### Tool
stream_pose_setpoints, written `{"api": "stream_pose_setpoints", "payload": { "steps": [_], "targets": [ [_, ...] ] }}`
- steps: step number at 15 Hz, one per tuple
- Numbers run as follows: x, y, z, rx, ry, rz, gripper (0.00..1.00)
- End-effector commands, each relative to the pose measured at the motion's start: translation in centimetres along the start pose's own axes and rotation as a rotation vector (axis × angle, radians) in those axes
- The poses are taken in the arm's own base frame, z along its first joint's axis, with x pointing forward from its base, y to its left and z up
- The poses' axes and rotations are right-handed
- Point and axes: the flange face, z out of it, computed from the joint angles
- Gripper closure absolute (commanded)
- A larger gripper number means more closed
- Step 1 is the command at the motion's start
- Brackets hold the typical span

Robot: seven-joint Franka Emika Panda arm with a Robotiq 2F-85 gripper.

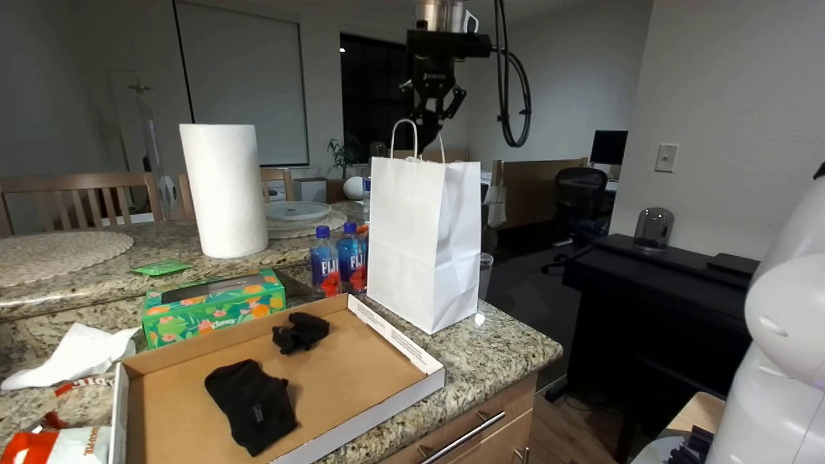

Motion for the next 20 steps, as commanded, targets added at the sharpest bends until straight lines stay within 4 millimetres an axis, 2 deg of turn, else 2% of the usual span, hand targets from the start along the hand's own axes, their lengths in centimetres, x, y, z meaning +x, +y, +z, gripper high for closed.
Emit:
{"api": "stream_pose_setpoints", "payload": {
  "steps": [1,8,11,14,16,18,20],
  "targets": [
    [-0.3,-0.2,-0.3,-0.018,0.027,0.028,0.63],
    [-0.8,0.1,-1.4,-0.027,0.053,0.049,0.2],
    [-1.4,-0.1,-2.8,-0.023,0.075,0.037,0.02],
    [-2.7,-0.9,-5.9,0.016,0.093,-0.008,0.0],
    [-4.6,-2.2,-8.5,0.047,0.096,-0.082,0.0],
    [-7.3,-4.4,-10.3,0.089,0.068,-0.202,0.0],
    [-10.3,-6.9,-10.7,0.118,0.017,-0.295,0.0]
  ]
}}
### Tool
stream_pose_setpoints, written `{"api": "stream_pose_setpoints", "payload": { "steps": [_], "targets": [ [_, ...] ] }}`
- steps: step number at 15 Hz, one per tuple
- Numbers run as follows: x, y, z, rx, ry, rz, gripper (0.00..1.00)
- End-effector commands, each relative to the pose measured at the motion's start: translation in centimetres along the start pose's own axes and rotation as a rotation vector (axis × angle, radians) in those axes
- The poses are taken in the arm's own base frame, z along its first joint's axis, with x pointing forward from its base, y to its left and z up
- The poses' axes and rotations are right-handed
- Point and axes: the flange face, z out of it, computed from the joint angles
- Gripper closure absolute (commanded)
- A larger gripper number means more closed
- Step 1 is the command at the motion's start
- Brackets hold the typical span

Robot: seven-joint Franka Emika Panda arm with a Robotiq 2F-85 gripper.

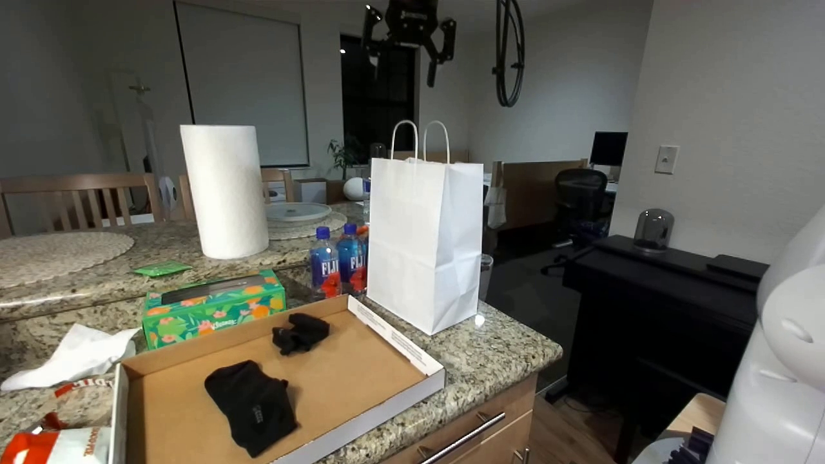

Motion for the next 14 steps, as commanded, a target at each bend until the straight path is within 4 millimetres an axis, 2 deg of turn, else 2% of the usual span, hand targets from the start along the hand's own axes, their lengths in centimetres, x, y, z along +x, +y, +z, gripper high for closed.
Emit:
{"api": "stream_pose_setpoints", "payload": {
  "steps": [1,2,4,7,10,12,14],
  "targets": [
    [-4.4,-4.5,0.0,0.056,-0.091,-0.17,0.0],
    [-5.6,-5.9,0.8,0.068,-0.115,-0.215,0.0],
    [-8.3,-8.8,3.9,0.085,-0.156,-0.31,0.0],
    [-13.2,-12.8,10.1,0.114,-0.206,-0.458,0.0],
    [-17.9,-16.5,16.9,0.123,-0.232,-0.506,0.0],
    [-20.2,-18.7,21.0,0.153,-0.223,-0.533,0.0],
    [-21.3,-20.5,24.5,0.215,-0.22,-0.527,0.0]
  ]
}}
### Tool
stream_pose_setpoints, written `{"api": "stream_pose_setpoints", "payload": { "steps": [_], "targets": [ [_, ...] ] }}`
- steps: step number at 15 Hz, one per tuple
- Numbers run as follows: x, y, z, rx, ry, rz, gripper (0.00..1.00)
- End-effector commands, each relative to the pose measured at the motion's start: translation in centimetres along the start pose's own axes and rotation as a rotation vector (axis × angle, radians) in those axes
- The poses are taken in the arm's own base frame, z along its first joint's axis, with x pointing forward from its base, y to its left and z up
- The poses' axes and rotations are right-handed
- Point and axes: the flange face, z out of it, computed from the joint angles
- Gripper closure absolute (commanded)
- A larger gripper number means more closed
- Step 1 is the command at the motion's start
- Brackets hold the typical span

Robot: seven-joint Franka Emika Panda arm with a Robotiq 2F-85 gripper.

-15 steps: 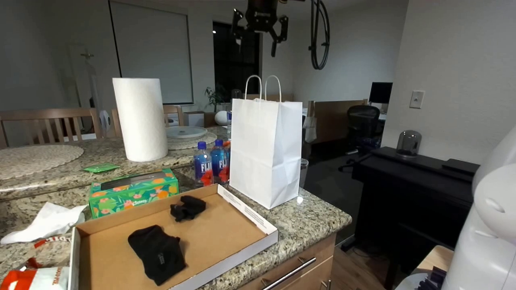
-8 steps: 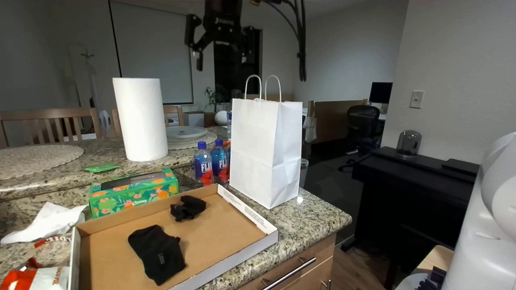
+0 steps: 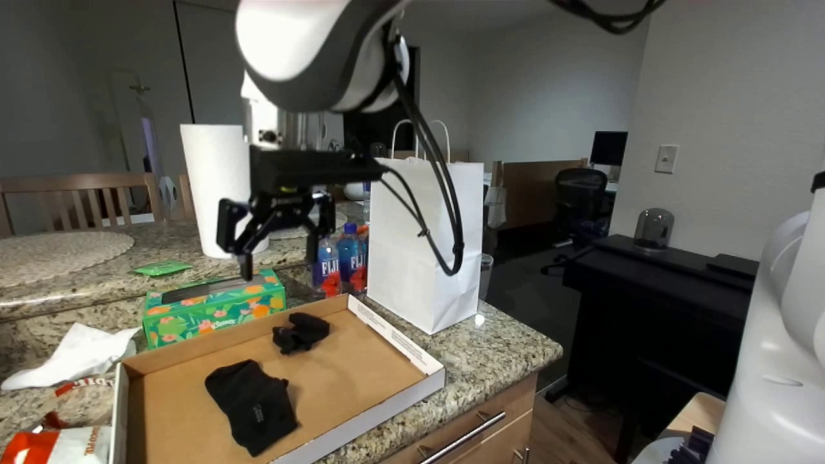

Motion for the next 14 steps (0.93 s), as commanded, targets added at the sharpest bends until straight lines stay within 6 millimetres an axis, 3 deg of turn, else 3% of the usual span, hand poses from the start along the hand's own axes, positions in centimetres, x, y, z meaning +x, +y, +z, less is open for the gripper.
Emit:
{"api": "stream_pose_setpoints", "payload": {
  "steps": [1,6,11,12,13,14],
  "targets": [
    [1.1,-2.1,6.2,0.077,0.039,-0.003,0.0],
    [1.9,-3.6,13.8,0.094,-0.026,-0.026,0.0],
    [1.4,-4.2,19.6,0.044,-0.109,-0.031,0.0],
    [1.3,-4.1,20.4,0.034,-0.122,-0.036,0.05],
    [1.2,-4.0,21.0,0.022,-0.134,-0.041,0.26],
    [1.1,-3.9,21.4,0.012,-0.136,-0.045,0.29]
  ]
}}
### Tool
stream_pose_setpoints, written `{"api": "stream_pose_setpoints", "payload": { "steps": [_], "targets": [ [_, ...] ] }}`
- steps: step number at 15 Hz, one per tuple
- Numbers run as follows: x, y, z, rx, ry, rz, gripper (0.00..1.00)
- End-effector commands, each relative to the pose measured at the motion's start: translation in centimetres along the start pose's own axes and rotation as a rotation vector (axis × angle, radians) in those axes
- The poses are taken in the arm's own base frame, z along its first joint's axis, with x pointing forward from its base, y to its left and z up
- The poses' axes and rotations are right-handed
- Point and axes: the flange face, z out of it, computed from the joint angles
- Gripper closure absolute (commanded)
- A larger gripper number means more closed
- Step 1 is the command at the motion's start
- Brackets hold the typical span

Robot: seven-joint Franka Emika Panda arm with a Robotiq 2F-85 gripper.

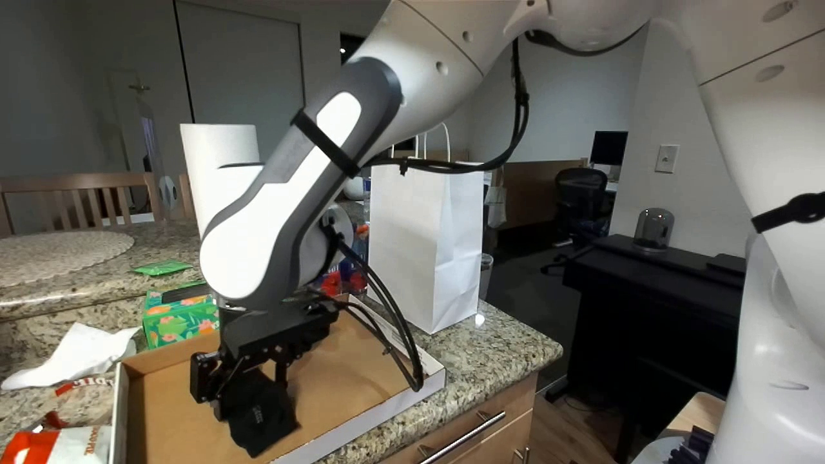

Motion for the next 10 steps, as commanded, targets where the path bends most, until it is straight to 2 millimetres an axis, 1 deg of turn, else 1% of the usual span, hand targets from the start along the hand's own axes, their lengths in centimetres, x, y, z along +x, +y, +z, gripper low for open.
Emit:
{"api": "stream_pose_setpoints", "payload": {
  "steps": [1,2,5,10],
  "targets": [
    [0.2,0.1,0.9,-0.048,-0.009,-0.008,0.31],
    [0.3,0.0,0.2,-0.052,0.005,-0.008,0.37],
    [0.5,0.2,-0.7,-0.07,0.02,-0.005,0.57],
    [0.4,1.2,-2.4,-0.139,0.033,0.016,0.89]
  ]
}}
